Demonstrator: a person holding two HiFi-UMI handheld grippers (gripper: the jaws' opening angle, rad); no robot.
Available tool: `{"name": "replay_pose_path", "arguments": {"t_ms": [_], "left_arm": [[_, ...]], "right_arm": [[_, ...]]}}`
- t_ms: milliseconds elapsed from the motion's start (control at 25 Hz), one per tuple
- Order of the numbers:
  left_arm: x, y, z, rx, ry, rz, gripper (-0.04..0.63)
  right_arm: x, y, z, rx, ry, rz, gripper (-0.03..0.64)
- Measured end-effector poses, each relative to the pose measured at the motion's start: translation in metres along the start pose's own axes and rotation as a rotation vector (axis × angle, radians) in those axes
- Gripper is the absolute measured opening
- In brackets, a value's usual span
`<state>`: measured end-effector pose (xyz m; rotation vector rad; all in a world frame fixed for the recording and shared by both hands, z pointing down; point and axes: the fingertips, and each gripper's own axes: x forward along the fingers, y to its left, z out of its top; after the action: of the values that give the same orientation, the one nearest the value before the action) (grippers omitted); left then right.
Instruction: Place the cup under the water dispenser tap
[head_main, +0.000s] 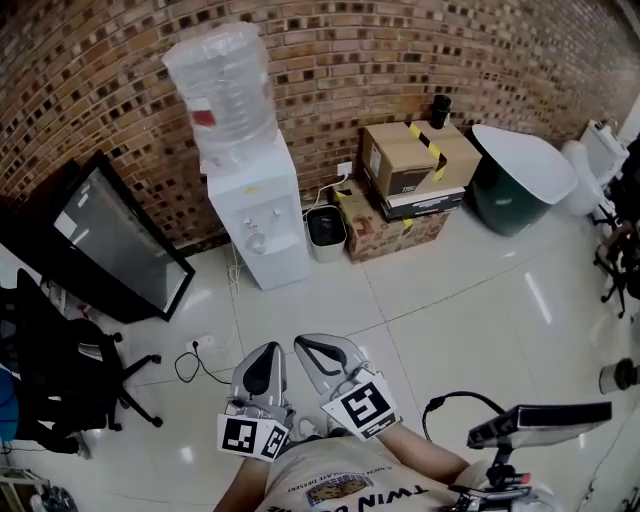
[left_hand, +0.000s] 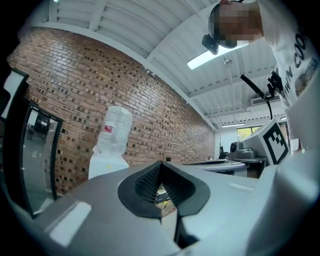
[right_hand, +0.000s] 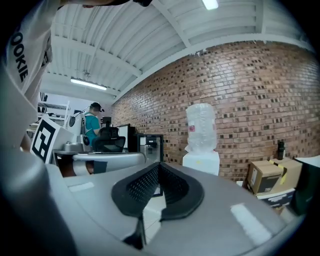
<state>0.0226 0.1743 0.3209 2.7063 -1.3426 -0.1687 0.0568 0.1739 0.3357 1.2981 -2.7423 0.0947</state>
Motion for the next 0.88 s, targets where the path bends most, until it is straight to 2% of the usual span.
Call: {"name": "replay_pose_path", "arguments": {"t_ms": [440,880], "left_arm": [[-0.019,0.003,-0.001,-0.015,-0.014,-0.033,-0.017],[-0.035,0.016,0.000,-0.028,-0.018,-0.034,-0.017]], "right_arm": [[-0.007,0.019,-0.006,-0.011,0.022,-0.038,0.006],[0.001,0.036,-0.010,-0.021,0.038,-0.043,0.006]]}}
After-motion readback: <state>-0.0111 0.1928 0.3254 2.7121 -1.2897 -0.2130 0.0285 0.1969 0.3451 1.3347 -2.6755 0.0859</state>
